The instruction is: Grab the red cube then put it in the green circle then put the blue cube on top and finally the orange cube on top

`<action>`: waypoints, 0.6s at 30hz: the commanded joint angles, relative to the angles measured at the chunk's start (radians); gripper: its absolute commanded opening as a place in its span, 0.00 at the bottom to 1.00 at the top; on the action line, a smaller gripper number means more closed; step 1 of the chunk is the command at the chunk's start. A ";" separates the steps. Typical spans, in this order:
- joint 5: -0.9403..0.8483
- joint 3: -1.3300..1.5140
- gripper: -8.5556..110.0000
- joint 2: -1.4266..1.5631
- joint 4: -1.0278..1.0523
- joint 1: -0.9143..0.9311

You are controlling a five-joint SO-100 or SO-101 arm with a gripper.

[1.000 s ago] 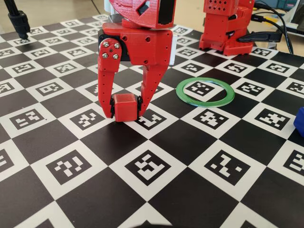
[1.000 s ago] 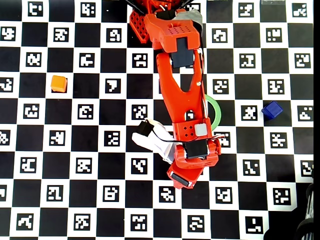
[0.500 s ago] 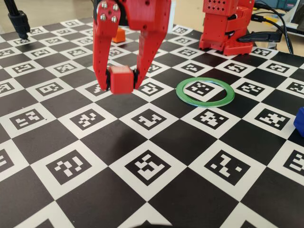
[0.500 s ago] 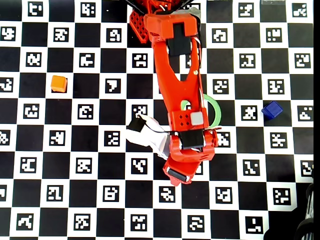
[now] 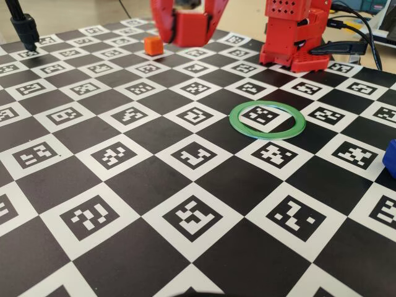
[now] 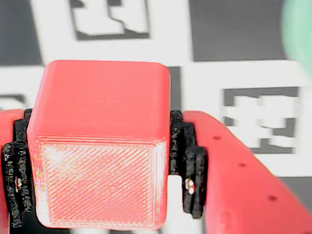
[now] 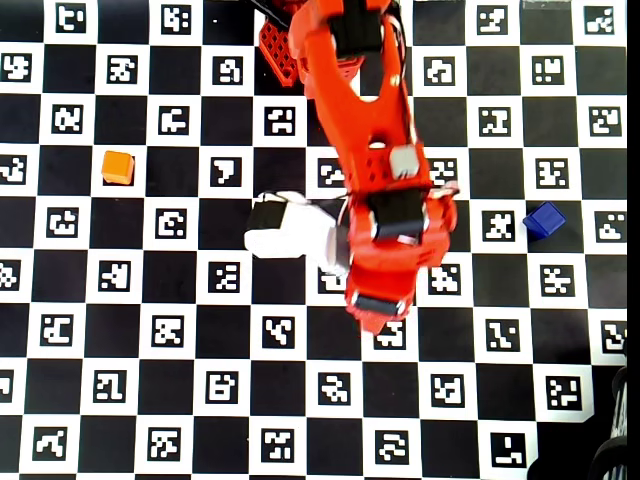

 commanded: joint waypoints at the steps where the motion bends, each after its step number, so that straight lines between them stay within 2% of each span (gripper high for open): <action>1: -0.035 0.063 0.14 0.193 -0.002 -0.057; 9: -0.044 0.256 0.14 0.295 -0.060 -0.152; 18: -0.031 0.451 0.14 0.327 -0.184 -0.169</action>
